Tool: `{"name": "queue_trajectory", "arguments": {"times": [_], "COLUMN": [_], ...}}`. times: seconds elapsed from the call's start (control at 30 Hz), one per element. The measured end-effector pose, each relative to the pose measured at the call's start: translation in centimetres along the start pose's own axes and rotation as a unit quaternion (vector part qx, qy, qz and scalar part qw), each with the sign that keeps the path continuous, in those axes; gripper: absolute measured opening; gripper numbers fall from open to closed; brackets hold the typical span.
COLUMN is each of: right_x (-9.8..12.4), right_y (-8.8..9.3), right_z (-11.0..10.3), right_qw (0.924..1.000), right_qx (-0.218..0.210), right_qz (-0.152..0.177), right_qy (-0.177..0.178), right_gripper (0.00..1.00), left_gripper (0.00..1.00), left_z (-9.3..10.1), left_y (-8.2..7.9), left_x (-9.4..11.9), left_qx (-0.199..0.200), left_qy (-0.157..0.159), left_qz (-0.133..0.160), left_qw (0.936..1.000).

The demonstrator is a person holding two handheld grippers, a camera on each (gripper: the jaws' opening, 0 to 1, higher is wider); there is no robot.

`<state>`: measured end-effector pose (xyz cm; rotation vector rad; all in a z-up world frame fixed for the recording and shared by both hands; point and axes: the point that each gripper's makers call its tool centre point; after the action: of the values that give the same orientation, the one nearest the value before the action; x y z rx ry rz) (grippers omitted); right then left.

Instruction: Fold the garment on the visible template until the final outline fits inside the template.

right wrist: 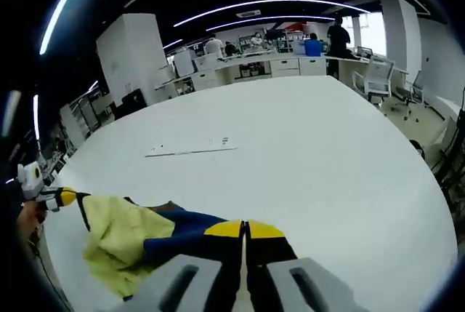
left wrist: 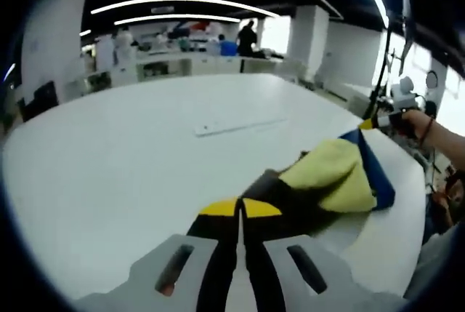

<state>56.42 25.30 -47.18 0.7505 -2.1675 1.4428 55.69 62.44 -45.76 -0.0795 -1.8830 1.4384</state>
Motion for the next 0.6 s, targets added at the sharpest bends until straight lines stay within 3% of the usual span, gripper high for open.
{"name": "queue_trajectory", "arguments": {"times": [0.33,0.53,0.6], "right_x": [-1.9,-1.8,-1.5], "right_y": [2.0,2.4,2.3], "right_z": [1.0,0.6,0.0], "right_qw": [0.9993,0.9992,0.9994], "right_qx": [0.0,0.0,-0.009], "right_qz": [-0.033,-0.034,-0.03], "right_qy": [0.016,0.018,0.012], "right_gripper": [0.0,0.0,0.06], "left_gripper": [0.0,0.01,0.07], "left_z": [-0.7,-0.6,-0.6], "left_y": [2.6,2.4,2.3], "left_x": [-2.0,-1.7,-1.4], "left_qx": [0.003,0.004,0.003], "left_qy": [-0.002,-0.011,-0.017], "left_qz": [-0.036,-0.03,-0.028], "left_qw": [0.9993,0.9995,0.9995]}}
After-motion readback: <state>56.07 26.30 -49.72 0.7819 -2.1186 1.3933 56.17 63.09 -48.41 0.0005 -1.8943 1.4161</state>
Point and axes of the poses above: the point that each gripper's makers call its tool centre point, and the gripper's own axes: x roughly backward along the fingers, z roughly to its right, y roughly out of its underside, and after that the axes turned 13 degrees about -x, right-handed
